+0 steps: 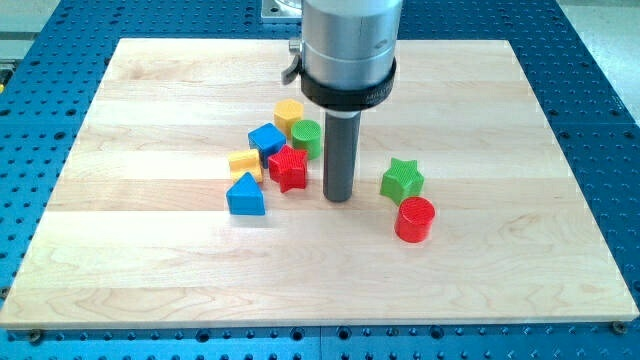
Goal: Push the green star towards the top of the board
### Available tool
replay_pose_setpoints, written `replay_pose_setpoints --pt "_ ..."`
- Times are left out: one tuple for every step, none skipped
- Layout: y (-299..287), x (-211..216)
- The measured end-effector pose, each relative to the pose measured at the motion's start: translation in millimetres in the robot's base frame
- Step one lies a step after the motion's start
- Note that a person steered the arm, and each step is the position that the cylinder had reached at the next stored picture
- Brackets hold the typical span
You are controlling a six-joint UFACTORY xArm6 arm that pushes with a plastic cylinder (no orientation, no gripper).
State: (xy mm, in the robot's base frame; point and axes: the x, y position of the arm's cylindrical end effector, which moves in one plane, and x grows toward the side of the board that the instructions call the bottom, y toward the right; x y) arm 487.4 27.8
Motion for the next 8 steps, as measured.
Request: replay_pose_setpoints --pt "81.5 -22.5" --pt "90.7 -63.7" --pt "70.4 -43.5" --pt "107.4 -45.0" --pt "131.5 -50.0" --pt "131.4 -82.0" --pt "128.7 -69.7" --pt "132.2 -18.6"
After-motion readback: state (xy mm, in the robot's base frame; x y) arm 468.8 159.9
